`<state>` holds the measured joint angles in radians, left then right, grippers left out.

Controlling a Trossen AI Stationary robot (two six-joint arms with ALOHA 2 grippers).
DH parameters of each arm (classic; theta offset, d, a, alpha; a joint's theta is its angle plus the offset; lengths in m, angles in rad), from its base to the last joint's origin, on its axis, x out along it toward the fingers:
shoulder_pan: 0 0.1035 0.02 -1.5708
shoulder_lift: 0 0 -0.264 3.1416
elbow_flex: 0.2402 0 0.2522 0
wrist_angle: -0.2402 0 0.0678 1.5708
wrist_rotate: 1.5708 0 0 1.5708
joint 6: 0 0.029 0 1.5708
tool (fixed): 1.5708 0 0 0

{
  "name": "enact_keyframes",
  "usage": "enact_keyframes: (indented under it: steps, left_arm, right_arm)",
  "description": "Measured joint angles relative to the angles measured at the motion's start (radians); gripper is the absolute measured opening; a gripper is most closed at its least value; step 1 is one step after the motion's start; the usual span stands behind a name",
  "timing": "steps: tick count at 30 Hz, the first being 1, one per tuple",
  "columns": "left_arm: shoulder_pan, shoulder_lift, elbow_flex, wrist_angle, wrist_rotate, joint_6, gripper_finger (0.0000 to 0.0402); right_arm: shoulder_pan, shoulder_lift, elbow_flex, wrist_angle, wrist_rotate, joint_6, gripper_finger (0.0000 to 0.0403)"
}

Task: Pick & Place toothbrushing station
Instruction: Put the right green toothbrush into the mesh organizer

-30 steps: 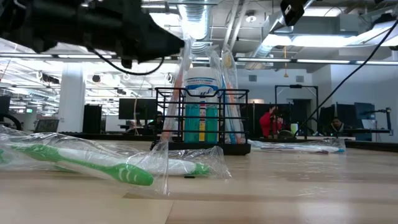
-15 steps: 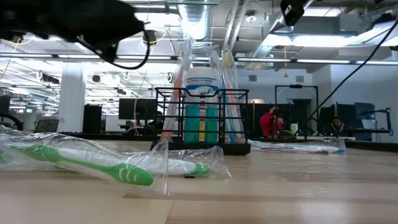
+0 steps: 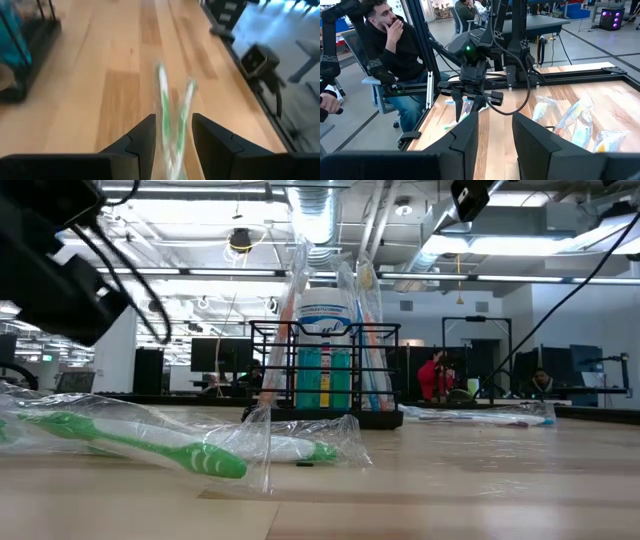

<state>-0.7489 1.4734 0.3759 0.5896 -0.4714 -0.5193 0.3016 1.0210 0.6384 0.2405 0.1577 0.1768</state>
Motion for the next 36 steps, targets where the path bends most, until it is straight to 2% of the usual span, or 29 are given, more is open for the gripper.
enact_keyframes:
  steps: [7,31,36]
  left_arm:
    - [-0.040,0.000,0.000,-0.075,-0.001,-0.068,0.0120]
    - [-0.041,0.001,0.000,-0.244,-0.001,-0.188,0.0121]
    - [-0.041,0.001,0.000,-0.243,0.046,-0.206,0.0121]
  right_arm:
    - [0.000,0.000,0.000,0.000,0.000,0.000,0.0111]
    - [0.000,0.010,0.000,0.003,0.000,0.000,0.0111]
    - [-0.001,0.034,0.000,0.013,0.000,0.000,0.0111]
